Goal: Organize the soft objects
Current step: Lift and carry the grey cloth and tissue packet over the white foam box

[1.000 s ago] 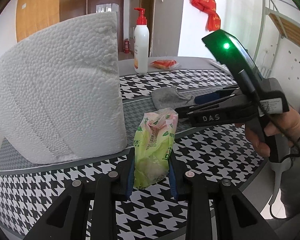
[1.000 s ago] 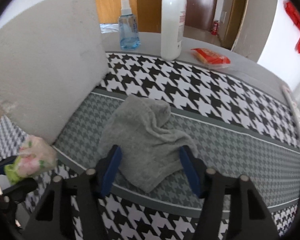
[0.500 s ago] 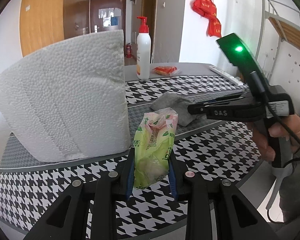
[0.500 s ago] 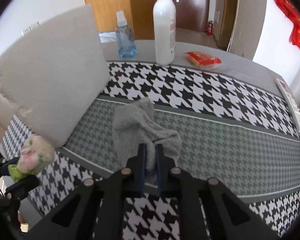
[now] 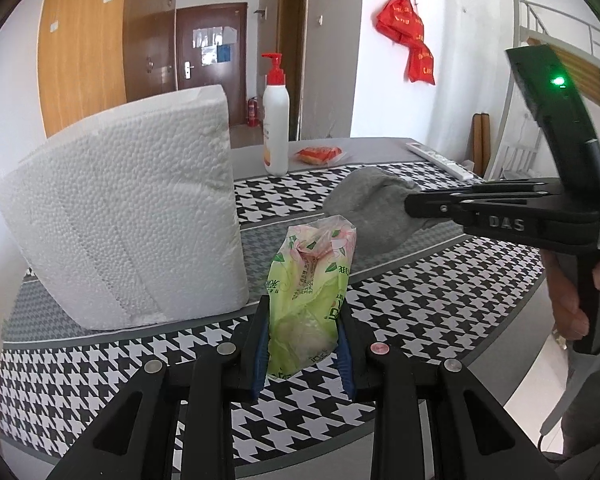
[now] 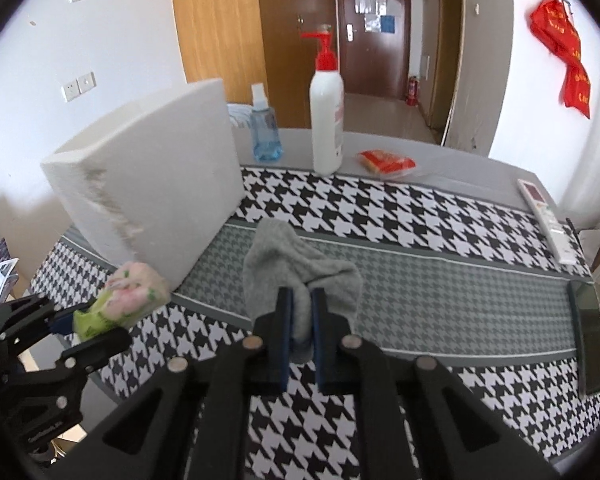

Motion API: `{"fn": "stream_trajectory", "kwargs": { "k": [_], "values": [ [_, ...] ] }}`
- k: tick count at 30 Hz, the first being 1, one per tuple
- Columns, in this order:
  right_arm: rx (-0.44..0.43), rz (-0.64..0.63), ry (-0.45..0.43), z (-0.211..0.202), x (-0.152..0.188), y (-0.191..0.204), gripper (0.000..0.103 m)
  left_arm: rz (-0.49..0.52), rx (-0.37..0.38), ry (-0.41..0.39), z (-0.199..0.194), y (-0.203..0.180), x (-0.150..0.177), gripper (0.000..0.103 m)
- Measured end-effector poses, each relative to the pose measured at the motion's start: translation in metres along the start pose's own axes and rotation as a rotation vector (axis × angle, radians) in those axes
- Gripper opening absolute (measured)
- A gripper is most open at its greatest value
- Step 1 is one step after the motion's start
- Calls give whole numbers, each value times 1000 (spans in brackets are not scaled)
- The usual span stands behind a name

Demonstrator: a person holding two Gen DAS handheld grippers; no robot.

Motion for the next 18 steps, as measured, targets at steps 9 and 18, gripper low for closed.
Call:
{"fn": "stream_trajectory", "kwargs": {
  "k": [9, 18],
  "values": [
    [12, -1, -62, -27, 0, 1, 12, 21, 3, -34, -12, -6, -8, 30],
    [4, 31, -139, -61, -1, -1, 12, 33, 8, -76, -23, -12, -21, 30]
  ]
}}
Point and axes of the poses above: each gripper's, at about its wrist camera, not at the fingertips, and z roughly the way its jaws point, y to its left, x to its underside, the point moved 6 cm from there along z, roughly the way its jaws point, and after that the axes turned 2 degrees about -x, right-handed, at the moved point
